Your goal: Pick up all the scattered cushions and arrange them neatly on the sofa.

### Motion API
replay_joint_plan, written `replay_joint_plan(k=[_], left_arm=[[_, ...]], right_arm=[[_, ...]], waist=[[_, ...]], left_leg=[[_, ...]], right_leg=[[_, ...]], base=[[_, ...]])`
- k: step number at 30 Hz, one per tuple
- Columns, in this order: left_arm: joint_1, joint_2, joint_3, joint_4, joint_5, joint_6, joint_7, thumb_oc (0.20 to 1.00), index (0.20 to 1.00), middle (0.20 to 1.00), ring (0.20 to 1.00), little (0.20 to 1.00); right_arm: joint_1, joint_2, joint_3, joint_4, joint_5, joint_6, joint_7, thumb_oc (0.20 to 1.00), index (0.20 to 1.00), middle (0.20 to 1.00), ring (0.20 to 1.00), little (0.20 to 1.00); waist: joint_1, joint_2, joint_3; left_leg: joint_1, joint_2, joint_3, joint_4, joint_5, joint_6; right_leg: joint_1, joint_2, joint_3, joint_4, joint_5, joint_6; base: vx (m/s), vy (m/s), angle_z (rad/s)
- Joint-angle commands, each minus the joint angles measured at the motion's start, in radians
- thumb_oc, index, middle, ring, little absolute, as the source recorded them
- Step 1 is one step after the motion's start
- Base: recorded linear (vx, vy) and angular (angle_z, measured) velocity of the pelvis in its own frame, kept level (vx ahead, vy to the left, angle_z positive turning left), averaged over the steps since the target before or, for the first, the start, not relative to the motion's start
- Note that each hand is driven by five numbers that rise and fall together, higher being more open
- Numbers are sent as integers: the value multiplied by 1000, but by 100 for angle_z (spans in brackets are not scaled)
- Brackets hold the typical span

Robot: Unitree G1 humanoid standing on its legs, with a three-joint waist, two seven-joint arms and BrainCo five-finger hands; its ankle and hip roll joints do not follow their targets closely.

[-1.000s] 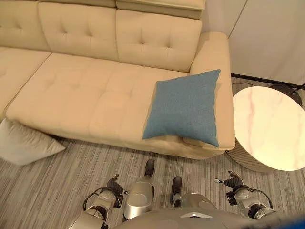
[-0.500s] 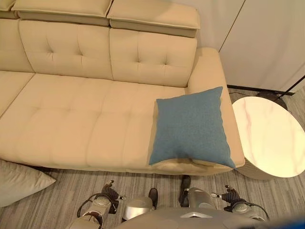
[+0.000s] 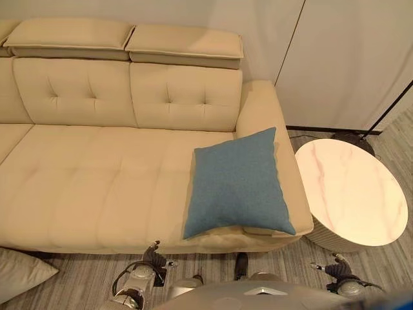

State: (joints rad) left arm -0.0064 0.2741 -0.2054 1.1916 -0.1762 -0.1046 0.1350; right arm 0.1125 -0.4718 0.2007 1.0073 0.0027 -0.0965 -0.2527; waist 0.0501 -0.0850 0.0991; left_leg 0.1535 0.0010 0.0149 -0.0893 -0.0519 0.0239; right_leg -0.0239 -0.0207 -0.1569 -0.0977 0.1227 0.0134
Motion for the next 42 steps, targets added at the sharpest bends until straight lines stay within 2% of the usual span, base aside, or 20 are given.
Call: replay_joint_plan(k=[1, 4, 5, 9, 16, 21, 27, 34, 42], left_arm=[[-45, -7, 33, 18, 4, -33, 11, 1000, 1000, 1000, 1000, 1000], [-18, -13, 52, 10, -3, -29, 3, 1000, 1000, 1000, 1000, 1000], [-18, -14, 52, 10, -3, -29, 3, 1000, 1000, 1000, 1000, 1000], [-11, -21, 66, -19, -41, -31, 10, 1000, 1000, 1000, 1000, 1000], [-27, -17, 26, -52, -66, -33, 19, 1000, 1000, 1000, 1000, 1000], [-31, -24, 12, -52, -71, -35, 26, 1000, 1000, 1000, 1000, 1000], [-91, -8, -16, -109, -69, -41, 53, 1000, 1000, 1000, 1000, 1000], [-210, 32, -25, -229, -151, -77, 101, 1000, 1000, 1000, 1000, 1000], [-232, 24, -12, -274, -196, -102, 127, 1000, 1000, 1000, 1000, 1000]], right_arm=[[-51, -63, -81, -109, -32, -40, -41, 1000, 1000, 1000, 1000, 1000], [-42, -98, -176, -282, 51, -65, -38, 1000, 1000, 1000, 1000, 1000], [-41, -99, -177, -283, 51, -64, -38, 1000, 1000, 1000, 1000, 1000], [-104, -46, -224, -398, 213, -108, -55, 1000, 1000, 1000, 1000, 1000], [-287, 61, -126, -276, 350, -132, -75, 1000, 1000, 1000, 1000, 1000], [-292, 121, -82, -237, 371, -125, -63, 1000, 1000, 1000, 1000, 1000], [-276, 152, -16, -214, 310, -95, -54, 1000, 1000, 1000, 1000, 1000], [-355, 157, 14, -200, 330, -99, -68, 1000, 1000, 1000, 1000, 1000], [-400, 150, 28, -339, 311, -131, -83, 1000, 1000, 1000, 1000, 1000]], waist=[[0, -16, 33], [-6, -16, 32], [-5, -16, 31], [4, -11, 39], [65, -19, 75], [79, -23, 95], [70, -27, 130], [62, -34, 195], [50, -35, 207]], left_leg=[[-67, -34, -58, 2, -13, -2], [-69, -33, -50, 2, -17, 0], [-69, -33, -50, 2, -17, 0], [-89, -34, -57, 2, -14, 1], [-129, -30, -88, 2, 1, -1], [-130, -28, -91, 2, 3, -3], [-161, -25, -96, 2, 13, -6], [-282, -37, -101, 35, 37, -6], [-342, -59, -89, 71, 29, 4]], right_leg=[[87, -38, 22, 10, -100, 90], [79, -38, 27, 10, -97, 94], [79, -38, 27, 10, -97, 94], [57, -37, 24, 10, -95, 94], [25, -29, 1, 10, -101, 87], [24, -26, -5, 10, -103, 85], [-6, -26, -14, 10, -96, 85], [-103, -35, -20, 10, -58, 84], [-139, -55, -14, 11, -38, 83]], base=[[6, 16, -4], [5, 17, -3], [9, 31, 0], [3, 9, 0], [-5, -9, 14], [10, -8, 5], [-27, -4, -1], [-120, 2, 5], [-11, 49, 1]])
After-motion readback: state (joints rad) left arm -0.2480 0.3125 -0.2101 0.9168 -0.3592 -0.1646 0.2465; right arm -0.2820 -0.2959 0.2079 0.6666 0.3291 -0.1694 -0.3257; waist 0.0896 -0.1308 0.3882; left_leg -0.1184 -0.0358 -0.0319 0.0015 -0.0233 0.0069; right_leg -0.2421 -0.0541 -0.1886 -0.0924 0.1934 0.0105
